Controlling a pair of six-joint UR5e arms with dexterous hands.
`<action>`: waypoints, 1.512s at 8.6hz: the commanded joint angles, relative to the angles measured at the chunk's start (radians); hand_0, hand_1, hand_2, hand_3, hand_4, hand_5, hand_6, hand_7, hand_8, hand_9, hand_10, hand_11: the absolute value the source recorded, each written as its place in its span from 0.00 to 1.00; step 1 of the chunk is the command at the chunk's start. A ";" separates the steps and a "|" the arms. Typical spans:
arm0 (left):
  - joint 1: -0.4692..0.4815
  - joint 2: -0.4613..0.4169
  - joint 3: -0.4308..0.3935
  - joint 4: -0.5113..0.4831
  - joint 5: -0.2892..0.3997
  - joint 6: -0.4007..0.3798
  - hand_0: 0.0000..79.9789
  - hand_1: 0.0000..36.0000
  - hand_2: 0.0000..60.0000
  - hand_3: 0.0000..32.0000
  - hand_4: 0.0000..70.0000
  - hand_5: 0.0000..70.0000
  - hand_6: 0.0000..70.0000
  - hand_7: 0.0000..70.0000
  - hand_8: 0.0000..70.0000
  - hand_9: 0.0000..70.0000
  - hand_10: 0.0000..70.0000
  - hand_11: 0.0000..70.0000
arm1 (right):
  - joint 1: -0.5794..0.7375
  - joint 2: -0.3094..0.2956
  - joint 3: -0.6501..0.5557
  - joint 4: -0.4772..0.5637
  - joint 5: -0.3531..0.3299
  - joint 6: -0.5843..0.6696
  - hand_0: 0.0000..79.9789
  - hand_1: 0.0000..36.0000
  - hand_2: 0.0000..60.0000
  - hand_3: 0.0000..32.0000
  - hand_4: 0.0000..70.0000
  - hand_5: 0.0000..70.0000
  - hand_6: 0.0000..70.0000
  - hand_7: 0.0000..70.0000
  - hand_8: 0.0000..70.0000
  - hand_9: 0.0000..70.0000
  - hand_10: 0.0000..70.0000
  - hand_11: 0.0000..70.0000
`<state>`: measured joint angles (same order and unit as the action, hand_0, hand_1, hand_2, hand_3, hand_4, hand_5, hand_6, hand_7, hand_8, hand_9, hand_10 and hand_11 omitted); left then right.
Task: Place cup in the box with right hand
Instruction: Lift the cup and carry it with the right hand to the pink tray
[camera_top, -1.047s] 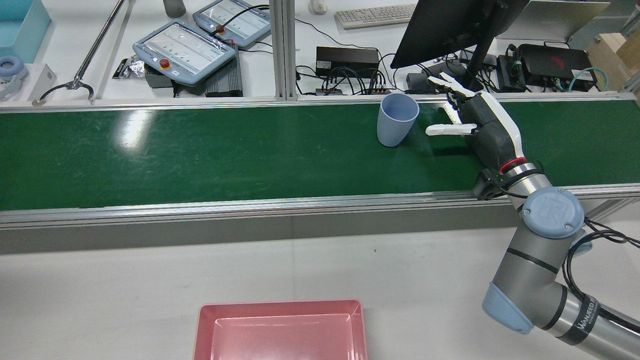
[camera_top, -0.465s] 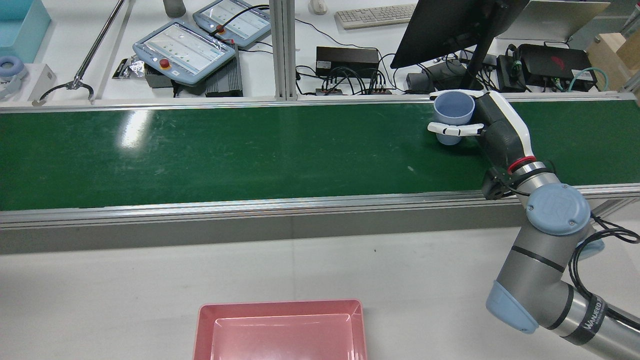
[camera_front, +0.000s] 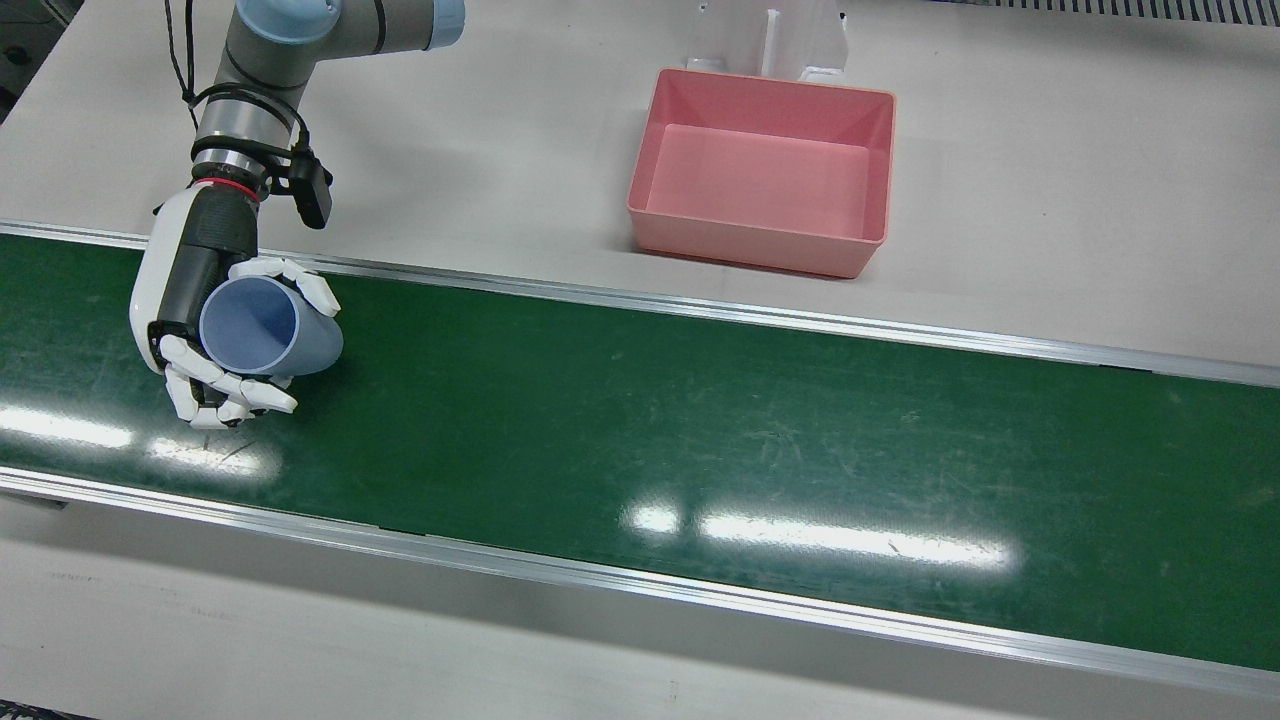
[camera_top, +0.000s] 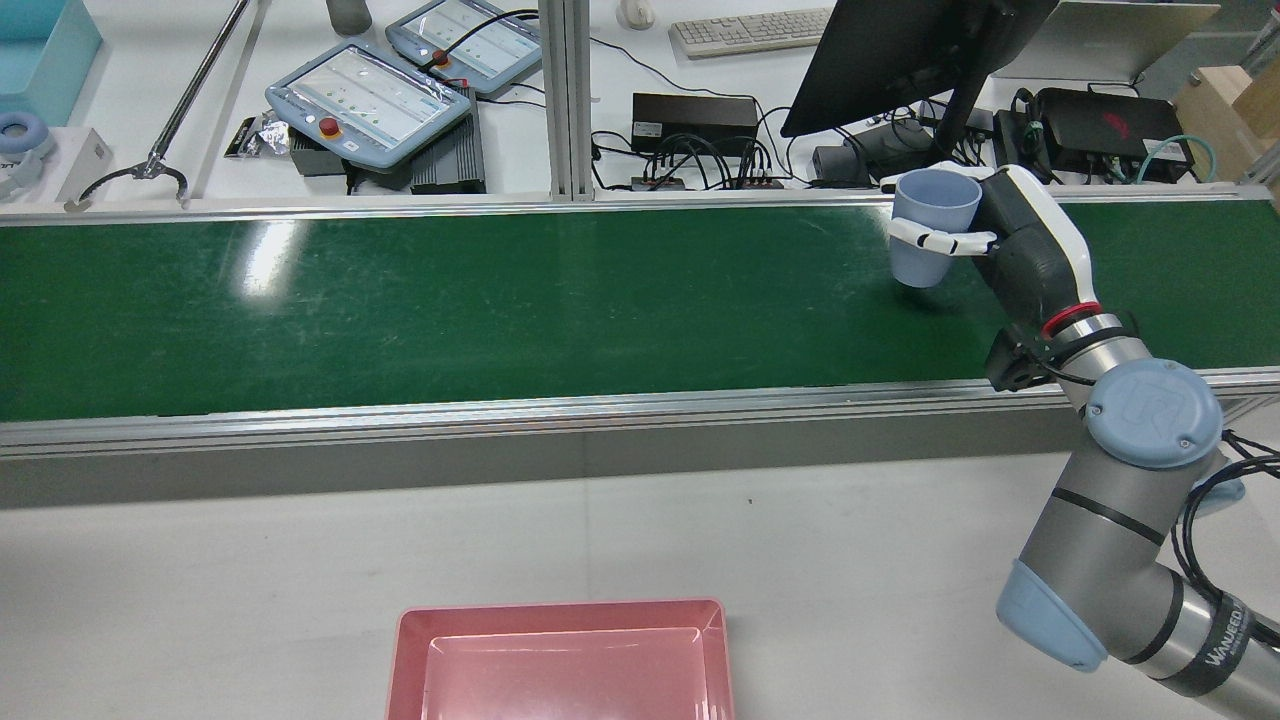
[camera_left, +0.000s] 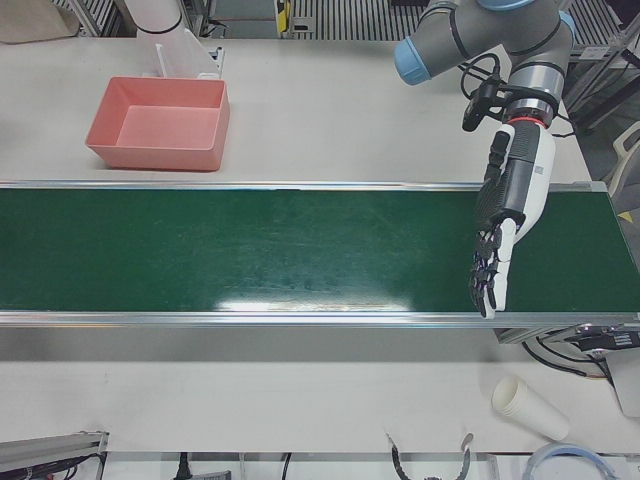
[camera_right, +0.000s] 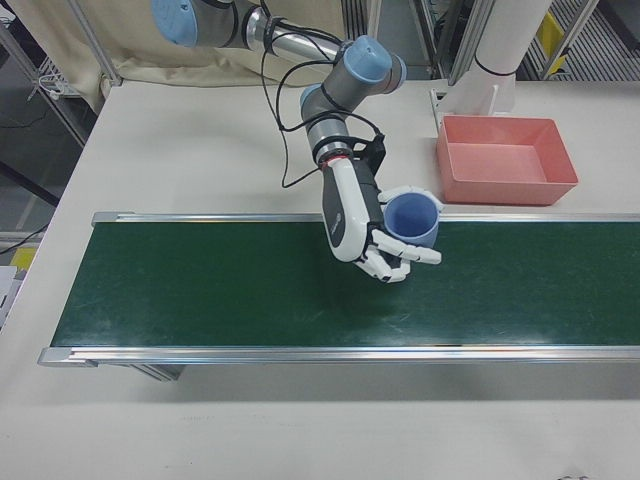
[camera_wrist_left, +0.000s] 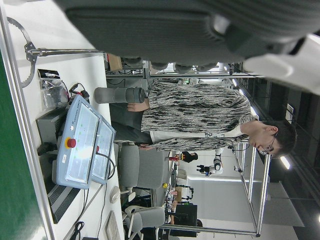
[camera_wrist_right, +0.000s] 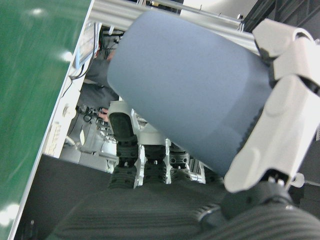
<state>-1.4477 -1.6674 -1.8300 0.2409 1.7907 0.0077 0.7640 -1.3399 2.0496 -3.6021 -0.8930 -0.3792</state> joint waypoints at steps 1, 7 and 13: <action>0.000 0.000 0.000 0.000 -0.001 0.000 0.00 0.00 0.00 0.00 0.00 0.00 0.00 0.00 0.00 0.00 0.00 0.00 | -0.200 0.007 0.243 -0.001 0.008 -0.168 0.63 0.56 0.59 0.00 0.48 0.17 0.41 1.00 0.68 1.00 0.59 0.84; 0.000 0.000 -0.002 0.000 -0.001 0.000 0.00 0.00 0.00 0.00 0.00 0.00 0.00 0.00 0.00 0.00 0.00 0.00 | -0.731 0.084 0.252 0.234 0.189 -0.614 0.62 0.47 0.48 0.00 0.52 0.15 0.38 1.00 0.65 1.00 0.55 0.78; 0.000 0.000 -0.002 0.000 -0.001 0.000 0.00 0.00 0.00 0.00 0.00 0.00 0.00 0.00 0.00 0.00 0.00 0.00 | -0.802 0.053 0.233 0.302 0.247 -0.647 0.63 0.45 0.00 0.00 0.00 0.07 0.02 0.01 0.00 0.00 0.00 0.01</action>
<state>-1.4481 -1.6678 -1.8316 0.2408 1.7901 0.0077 -0.0307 -1.2842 2.2902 -3.3068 -0.6482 -1.0267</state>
